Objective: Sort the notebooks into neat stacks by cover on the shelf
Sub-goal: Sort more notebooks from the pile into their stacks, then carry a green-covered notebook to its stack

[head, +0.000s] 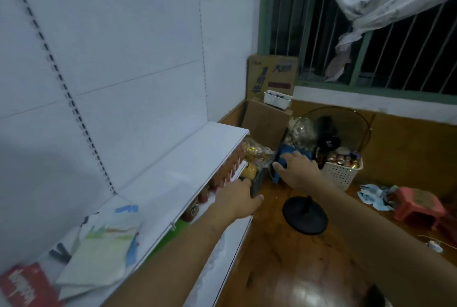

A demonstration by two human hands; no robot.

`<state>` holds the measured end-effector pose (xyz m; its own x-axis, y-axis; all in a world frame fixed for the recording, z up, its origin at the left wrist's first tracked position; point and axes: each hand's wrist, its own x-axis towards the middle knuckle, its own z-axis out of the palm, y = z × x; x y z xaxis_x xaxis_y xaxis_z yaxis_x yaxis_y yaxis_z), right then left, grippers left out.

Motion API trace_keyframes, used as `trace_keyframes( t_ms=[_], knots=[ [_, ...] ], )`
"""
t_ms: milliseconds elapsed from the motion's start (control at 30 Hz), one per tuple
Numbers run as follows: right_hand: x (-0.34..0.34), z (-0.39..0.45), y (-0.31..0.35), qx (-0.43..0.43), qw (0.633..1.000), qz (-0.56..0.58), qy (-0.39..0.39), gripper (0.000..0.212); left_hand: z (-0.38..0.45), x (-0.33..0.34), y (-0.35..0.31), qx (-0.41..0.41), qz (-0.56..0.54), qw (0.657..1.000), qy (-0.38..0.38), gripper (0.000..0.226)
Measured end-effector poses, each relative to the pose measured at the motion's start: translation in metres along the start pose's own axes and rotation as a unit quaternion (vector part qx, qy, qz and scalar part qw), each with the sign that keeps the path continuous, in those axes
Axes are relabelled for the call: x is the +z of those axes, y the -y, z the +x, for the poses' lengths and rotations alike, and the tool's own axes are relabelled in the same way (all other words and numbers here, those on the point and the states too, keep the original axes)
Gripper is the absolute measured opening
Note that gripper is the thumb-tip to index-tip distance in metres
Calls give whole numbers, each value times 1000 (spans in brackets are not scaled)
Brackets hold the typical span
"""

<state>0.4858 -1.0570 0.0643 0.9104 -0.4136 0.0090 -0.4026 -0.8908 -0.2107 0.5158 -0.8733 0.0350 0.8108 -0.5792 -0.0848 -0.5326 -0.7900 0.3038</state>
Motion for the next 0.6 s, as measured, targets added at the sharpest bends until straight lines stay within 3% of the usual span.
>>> trace_keyframes(
  t_ms=[300,600],
  knots=[
    [54,83,157,-244,968,-11,51,54,2,-24,128,-228,-1,973,-36,54],
    [123,97,272,-443,889,-1,115,50,-61,-11,222,-458,-76,884,-57,44]
  ],
)
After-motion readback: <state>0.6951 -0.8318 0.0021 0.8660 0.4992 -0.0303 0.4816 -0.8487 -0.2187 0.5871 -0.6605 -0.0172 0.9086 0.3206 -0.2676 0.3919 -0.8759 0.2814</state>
